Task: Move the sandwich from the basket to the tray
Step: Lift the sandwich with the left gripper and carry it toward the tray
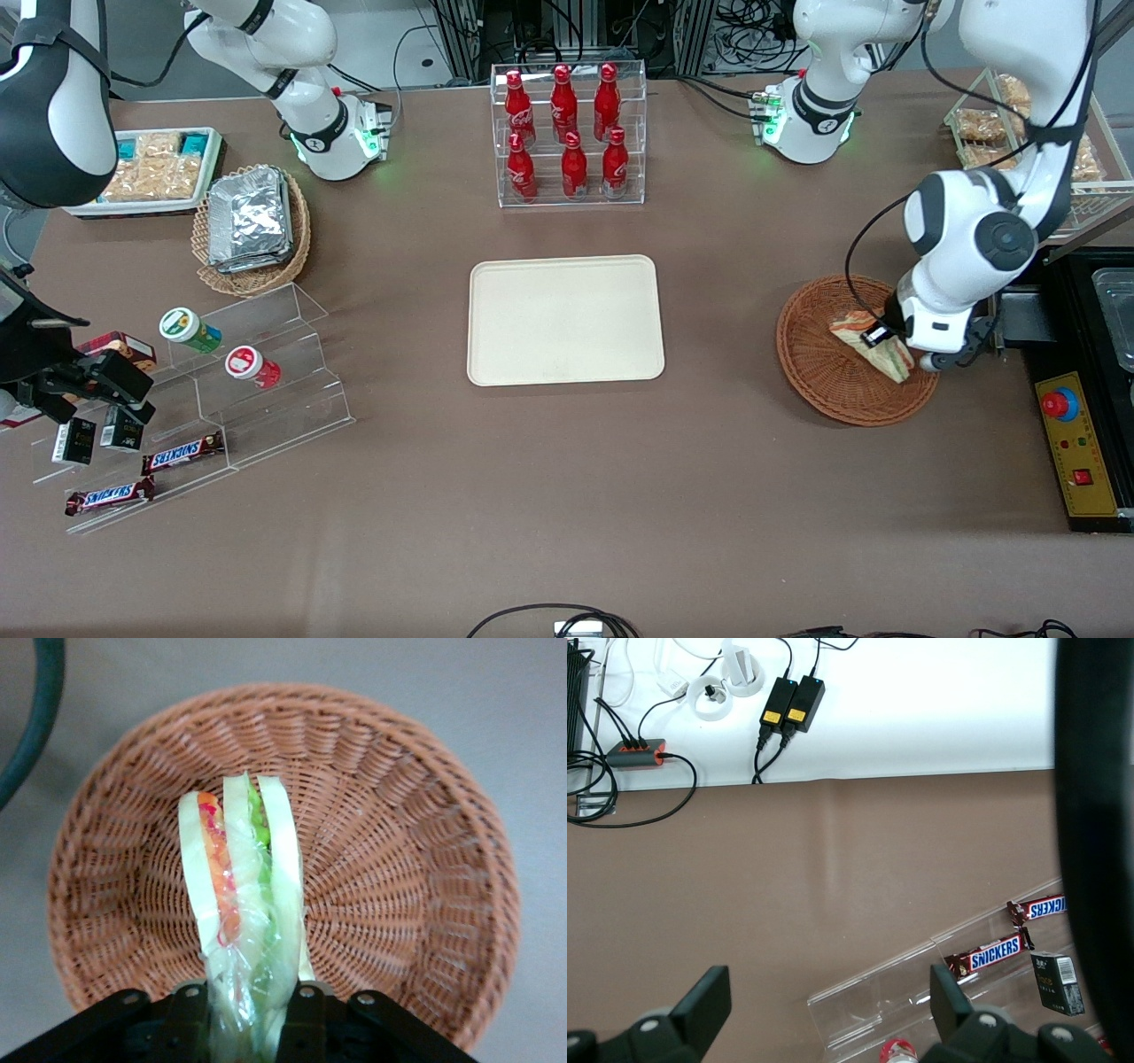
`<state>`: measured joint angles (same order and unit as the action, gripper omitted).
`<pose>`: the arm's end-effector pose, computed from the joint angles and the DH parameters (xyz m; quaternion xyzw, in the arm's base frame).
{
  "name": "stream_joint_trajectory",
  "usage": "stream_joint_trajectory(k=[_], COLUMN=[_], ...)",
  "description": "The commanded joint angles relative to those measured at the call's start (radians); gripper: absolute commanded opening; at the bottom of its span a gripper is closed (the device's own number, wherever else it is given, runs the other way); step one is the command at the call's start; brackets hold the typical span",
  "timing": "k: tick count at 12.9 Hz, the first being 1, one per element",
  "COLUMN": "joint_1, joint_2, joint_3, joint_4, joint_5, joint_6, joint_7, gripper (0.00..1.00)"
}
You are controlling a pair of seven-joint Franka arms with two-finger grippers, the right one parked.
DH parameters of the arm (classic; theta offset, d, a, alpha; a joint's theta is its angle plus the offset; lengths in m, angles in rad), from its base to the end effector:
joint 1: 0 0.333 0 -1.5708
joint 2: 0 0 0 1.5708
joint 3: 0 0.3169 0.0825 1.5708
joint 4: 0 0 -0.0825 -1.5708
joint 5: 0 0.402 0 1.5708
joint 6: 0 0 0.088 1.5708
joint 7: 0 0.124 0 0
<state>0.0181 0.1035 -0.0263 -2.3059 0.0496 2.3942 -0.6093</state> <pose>0.5310 -0.0035 0.2706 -0.9603 -0.2785 0.0025 0.0169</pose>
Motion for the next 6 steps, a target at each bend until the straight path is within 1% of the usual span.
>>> stream_joint_trajectory(k=[1, 4, 6], joint_1=[-0.018, -0.040, -0.040], joint_2=[-0.051, -0.038, -0.028], joint_3=[-0.017, -0.105, -0.190], joint_4=[0.089, 0.224, 0.246], joint_5=[0.015, 0.015, 0.018], joint_6=[-0.142, -0.271, -0.273], joint_7=[0.017, 0.019, 0.017], gripper=[0.00, 0.00, 0.00])
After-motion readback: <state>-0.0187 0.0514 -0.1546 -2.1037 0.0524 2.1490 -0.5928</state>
